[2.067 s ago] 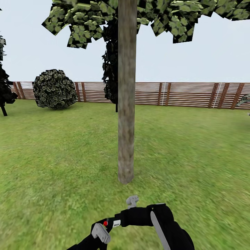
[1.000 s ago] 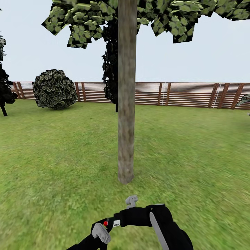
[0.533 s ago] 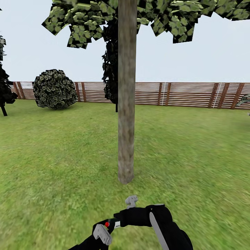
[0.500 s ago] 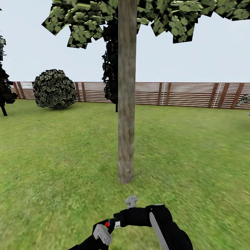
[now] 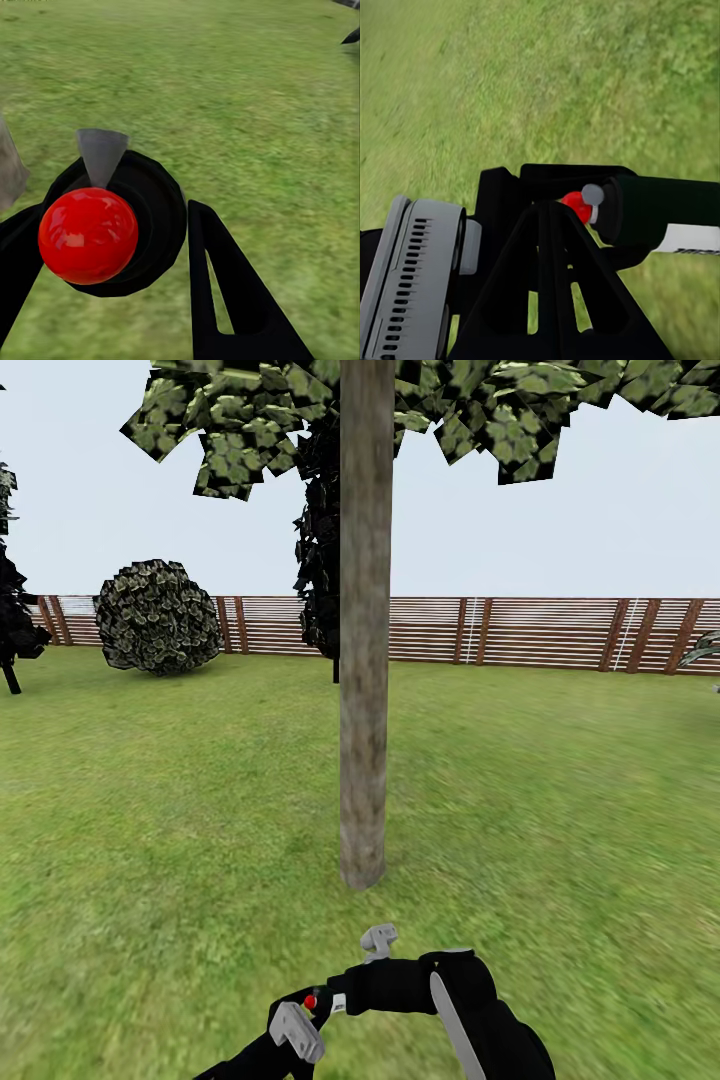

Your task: In the garden, pick up the pesticide atomizer on the floor and spray pesticide onto both trees until each tree trunk is fully covered.

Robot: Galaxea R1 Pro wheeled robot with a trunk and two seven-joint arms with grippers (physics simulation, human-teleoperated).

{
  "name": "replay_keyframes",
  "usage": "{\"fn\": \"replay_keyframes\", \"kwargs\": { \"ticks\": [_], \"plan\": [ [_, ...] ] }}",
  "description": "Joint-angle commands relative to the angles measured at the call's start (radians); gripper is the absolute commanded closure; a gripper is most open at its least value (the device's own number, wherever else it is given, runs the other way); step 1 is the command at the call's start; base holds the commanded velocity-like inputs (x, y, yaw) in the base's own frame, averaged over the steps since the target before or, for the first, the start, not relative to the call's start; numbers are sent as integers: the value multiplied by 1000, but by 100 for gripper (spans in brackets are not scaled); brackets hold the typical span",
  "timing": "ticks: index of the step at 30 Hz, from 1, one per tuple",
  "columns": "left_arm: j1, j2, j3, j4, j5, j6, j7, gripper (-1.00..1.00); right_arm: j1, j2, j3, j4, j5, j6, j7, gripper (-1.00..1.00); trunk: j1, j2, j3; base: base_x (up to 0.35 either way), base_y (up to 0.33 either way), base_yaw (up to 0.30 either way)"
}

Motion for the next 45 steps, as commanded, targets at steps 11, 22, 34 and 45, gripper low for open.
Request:
{"fn": "replay_keyframes", "kwargs": {
  "ticks": [11,22,34,45],
  "plan": [
    [1,0,-2,-5,0,-5,0,100,0,0,1,0,-10,8,-4,100,0,-1,0,0,0,0],
    [1,1,-2,-12,0,-5,-1,100,0,0,1,0,-10,8,-4,100,0,-1,0,0,0,0],
    [10,2,-3,-32,0,-5,-1,100,0,0,1,0,-9,8,-4,100,0,-1,0,0,0,0],
    [12,2,-3,-39,0,-5,-1,100,0,1,1,2,-10,7,-5,100,0,-1,0,0,0,0]
  ]
}}
